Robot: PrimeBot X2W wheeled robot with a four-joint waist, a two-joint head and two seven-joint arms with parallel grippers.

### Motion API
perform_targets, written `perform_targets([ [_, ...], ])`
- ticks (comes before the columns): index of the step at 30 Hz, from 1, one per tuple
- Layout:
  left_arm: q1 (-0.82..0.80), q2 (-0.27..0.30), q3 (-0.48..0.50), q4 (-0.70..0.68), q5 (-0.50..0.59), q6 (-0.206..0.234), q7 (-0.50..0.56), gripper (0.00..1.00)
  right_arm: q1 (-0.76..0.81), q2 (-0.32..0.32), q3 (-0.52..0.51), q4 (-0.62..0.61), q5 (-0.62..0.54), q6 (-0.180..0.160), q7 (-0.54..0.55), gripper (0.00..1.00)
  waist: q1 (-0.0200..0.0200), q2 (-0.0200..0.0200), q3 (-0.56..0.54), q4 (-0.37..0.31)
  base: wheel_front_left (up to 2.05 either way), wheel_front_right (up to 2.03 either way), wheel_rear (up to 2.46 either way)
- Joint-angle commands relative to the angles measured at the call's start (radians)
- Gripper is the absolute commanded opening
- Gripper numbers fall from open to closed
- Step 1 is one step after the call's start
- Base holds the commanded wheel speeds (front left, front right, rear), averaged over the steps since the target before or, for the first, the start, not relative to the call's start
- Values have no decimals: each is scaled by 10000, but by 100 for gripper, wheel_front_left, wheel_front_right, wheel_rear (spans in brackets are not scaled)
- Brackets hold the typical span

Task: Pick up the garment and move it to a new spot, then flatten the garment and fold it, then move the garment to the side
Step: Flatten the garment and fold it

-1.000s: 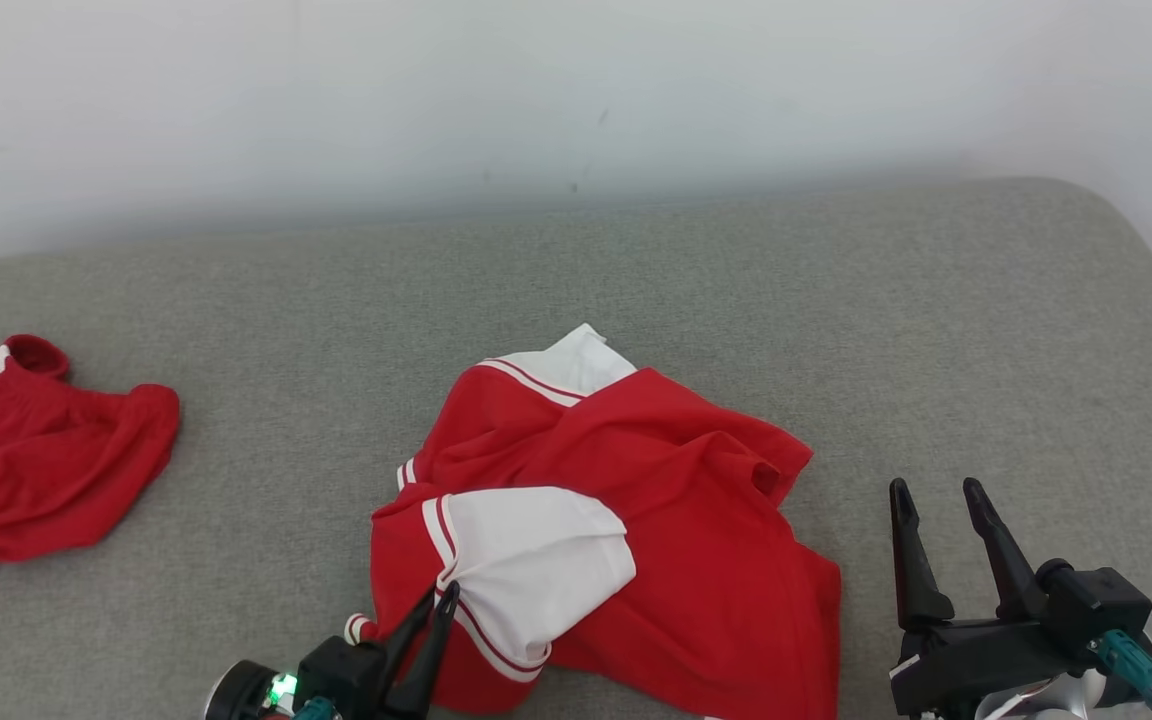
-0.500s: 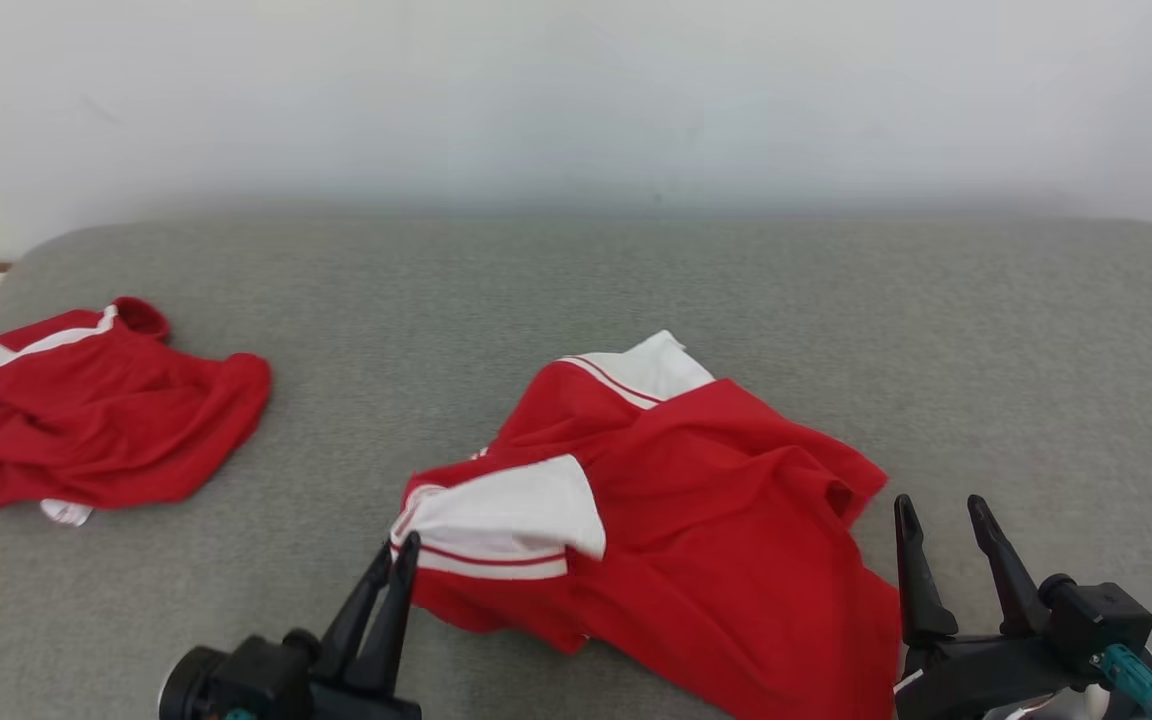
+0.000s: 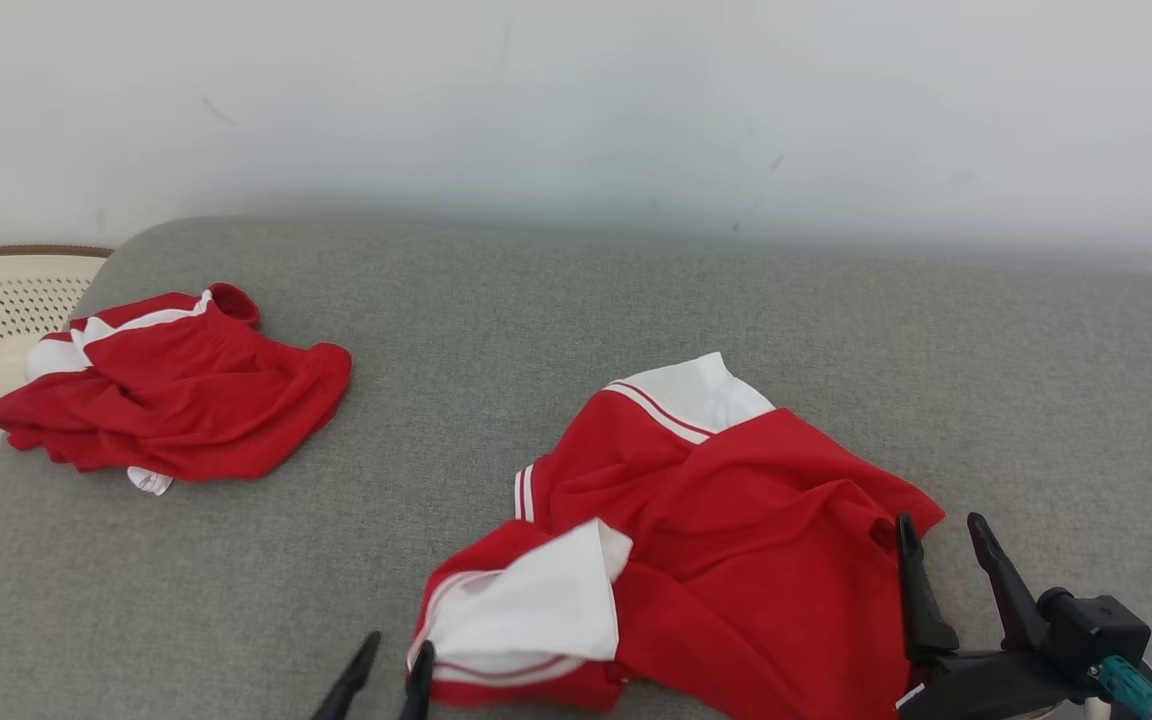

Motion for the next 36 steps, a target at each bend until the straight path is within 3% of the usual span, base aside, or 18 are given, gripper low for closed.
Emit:
perform_targets([
  [1,113,-38,86,-70,-93,-3,-53,100,62,-81,14,24,32,4,-14,100,0,0,-51,53,0,0,0],
  [9,176,-149,622,-850,-6,101,-53,100,78,-120,39,123,63,4,-14,100,0,0,-155,127,0,0,0],
  [21,-1,-204,1503,-1210,669,1016,-53,100,-482,-371,161,1415,271,4,511,100,0,0,-225,66,0,0,0],
  [36,-233,-216,1628,-1105,777,997,-53,100,-2213,-636,1039,3874,754,4,1348,100,0,0,43,528,0,0,0],
])
